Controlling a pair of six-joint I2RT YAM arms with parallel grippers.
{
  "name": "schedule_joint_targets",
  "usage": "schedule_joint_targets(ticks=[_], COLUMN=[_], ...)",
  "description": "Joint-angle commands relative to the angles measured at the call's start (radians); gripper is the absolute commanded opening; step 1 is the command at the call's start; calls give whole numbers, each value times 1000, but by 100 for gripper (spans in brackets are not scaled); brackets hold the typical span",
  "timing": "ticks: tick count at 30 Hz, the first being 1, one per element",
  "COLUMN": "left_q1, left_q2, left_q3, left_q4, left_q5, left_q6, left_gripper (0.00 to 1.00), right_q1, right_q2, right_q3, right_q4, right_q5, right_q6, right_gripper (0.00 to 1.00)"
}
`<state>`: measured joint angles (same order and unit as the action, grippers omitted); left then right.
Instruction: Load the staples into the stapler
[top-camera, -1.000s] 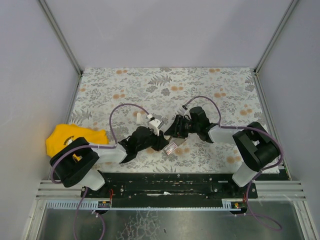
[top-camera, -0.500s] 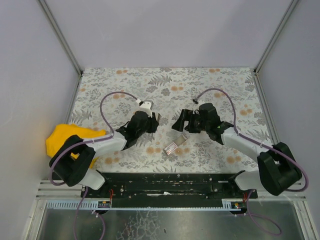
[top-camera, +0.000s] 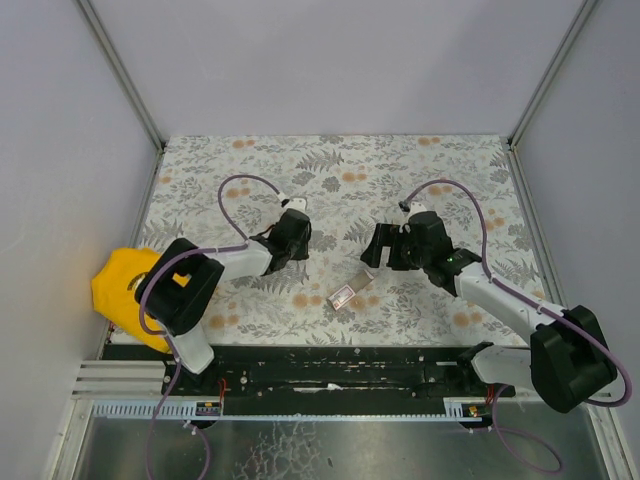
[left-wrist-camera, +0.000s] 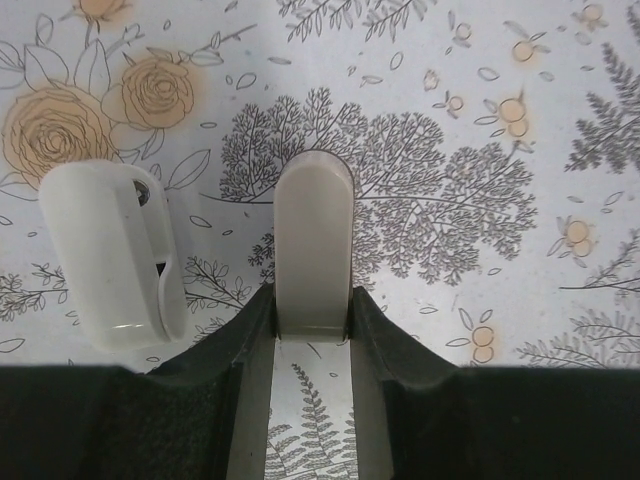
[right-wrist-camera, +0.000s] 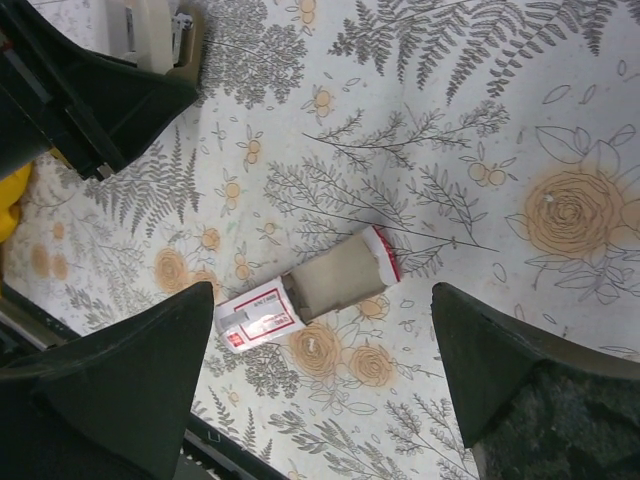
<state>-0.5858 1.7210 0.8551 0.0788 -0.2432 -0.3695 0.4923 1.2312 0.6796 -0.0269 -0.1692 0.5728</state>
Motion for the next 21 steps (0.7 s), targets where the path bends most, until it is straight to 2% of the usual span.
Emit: schedule_joint_targets(ticks=[1, 2, 5, 7, 9, 12, 15, 17, 21], left_q1=[18, 20, 29, 32, 35, 54, 119, 203, 420], left_q2=[18, 16, 2, -18, -40, -84, -156, -221, -383], left_q3=[23, 19, 13, 11, 12, 14, 9, -10, -121], left_q4=[-20, -17, -9, 1, 14, 38, 65, 95, 185], left_q5=[14, 27, 61, 89, 122, 200, 268, 306, 342], left_q6=[-21, -24, -23, -14, -3, 10, -14, -42, -98], left_gripper=[24, 40, 64, 77, 85, 92, 94, 95, 97], right_q1=[-8, -7, -8, -7, -7, -12, -49, -101, -292], right_q2=[-14, -13, -4, 7, 19, 28, 10, -15, -87], right_q3=[-6, -7, -3, 9, 30, 74, 113, 127, 106], right_q4=[2, 5, 13, 13, 10, -3, -11, -4, 35], right_q5=[52, 55, 50, 44, 40, 46, 71, 73, 83], right_q6=[-53, -62, -98, -124, -153, -197, -233, -262, -287], right_gripper=[96, 96, 96, 96, 96, 96, 98, 98, 99])
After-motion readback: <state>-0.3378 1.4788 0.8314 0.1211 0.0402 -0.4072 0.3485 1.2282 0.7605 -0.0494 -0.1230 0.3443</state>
